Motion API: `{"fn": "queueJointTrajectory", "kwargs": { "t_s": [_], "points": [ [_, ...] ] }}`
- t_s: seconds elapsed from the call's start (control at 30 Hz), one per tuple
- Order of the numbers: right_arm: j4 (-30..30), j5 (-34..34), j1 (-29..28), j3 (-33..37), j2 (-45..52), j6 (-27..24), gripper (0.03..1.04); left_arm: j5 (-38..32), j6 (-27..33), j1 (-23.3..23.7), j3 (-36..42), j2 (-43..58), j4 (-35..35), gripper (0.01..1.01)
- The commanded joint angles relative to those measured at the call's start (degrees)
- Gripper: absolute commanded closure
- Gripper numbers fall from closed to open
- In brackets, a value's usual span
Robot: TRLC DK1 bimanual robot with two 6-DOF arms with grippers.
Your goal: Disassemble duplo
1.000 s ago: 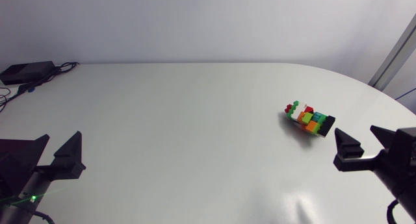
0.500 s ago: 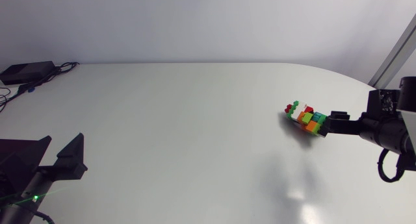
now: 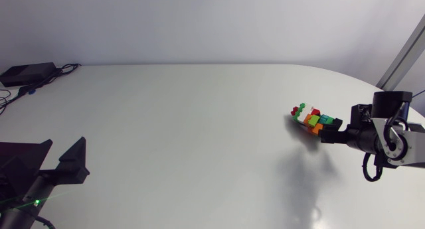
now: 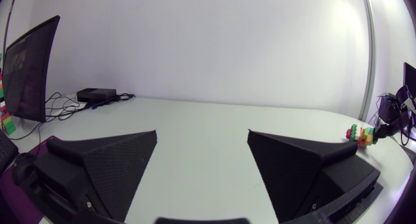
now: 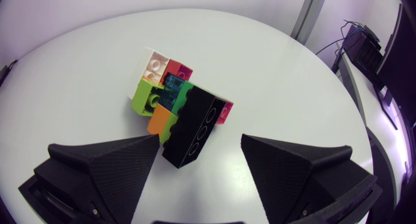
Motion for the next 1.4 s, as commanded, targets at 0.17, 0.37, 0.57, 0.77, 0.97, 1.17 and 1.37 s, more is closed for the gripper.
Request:
{"fn": "queueJointTrajectory", "kwargs": {
  "t_s": [0.17,0.37,0.57,0.77,0.97,1.17,1.37],
  "points": [
    [7.0,0.6,-0.7,0.8,3.2,-2.4,0.31,0.1,0.6,0.1,-1.1,0.7,0.0,0.056],
    [8.3,0.6,-1.1,1.8,5.8,-2.8,0.57,0.2,0.6,0.1,-1.1,0.8,0.0,0.056],
    [10.4,-0.6,-2.5,1.0,5.4,-5.1,0.85,0.1,0.6,0.3,-1.1,0.9,0.1,0.056],
    [10.2,-7.0,-4.5,1.7,5.9,-5.6,0.89,0.1,0.6,0.2,-1.1,0.9,0.1,0.056],
    [7.8,-13.8,-5.7,2.2,5.1,-5.7,0.91,0.1,0.7,0.2,-1.2,1.0,0.1,0.056],
    [-1.8,-20.2,-7.2,5.2,2.2,-6.2,0.91,0.0,3.1,1.2,-1.1,-1.9,0.0,0.059],
    [-13.5,-25.3,-5.5,7.9,-7.4,-7.3,0.9,-2.7,7.8,1.1,-1.1,-5.3,0.4,0.072]
  ]
}}
